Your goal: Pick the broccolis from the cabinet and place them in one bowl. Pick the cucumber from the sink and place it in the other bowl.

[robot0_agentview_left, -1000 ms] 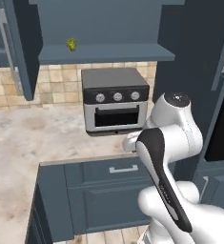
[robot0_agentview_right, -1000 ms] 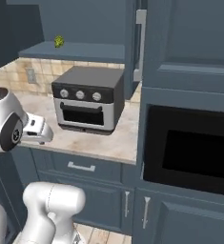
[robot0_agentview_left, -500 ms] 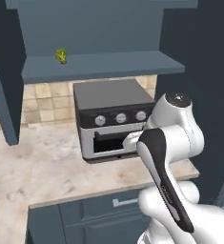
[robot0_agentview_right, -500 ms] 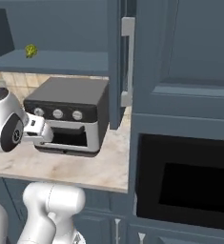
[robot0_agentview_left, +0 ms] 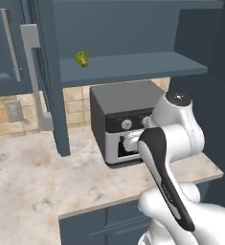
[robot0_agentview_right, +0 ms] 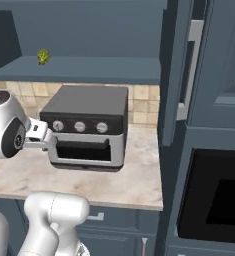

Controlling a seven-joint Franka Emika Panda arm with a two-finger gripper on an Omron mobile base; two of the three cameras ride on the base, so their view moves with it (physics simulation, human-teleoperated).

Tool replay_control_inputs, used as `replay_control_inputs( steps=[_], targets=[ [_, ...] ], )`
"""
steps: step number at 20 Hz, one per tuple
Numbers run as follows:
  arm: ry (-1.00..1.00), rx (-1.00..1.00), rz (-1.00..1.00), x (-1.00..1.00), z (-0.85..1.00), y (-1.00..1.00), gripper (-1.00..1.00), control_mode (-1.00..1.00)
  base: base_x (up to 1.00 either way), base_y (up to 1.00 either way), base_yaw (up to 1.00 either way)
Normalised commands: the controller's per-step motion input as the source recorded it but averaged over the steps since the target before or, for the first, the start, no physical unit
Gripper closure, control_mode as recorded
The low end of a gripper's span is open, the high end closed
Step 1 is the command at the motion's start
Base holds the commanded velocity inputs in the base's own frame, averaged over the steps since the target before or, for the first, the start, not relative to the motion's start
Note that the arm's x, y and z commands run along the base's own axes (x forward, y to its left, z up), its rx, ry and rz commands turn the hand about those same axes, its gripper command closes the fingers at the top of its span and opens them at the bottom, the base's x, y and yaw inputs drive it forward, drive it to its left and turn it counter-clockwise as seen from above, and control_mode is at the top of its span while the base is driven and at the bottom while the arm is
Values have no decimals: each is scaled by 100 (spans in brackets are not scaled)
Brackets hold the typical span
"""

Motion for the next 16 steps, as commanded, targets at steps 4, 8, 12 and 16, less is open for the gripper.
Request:
replay_control_inputs(
  steps=[4,8,12,16],
  targets=[
    [0,0,0,0,0,0,-100,100,37,16,-5],
    [0,0,0,0,0,0,-100,100,79,0,-5],
    [0,0,0,0,0,0,-100,100,62,0,-3],
    [0,0,0,0,0,0,-100,100,7,0,0]
  ],
)
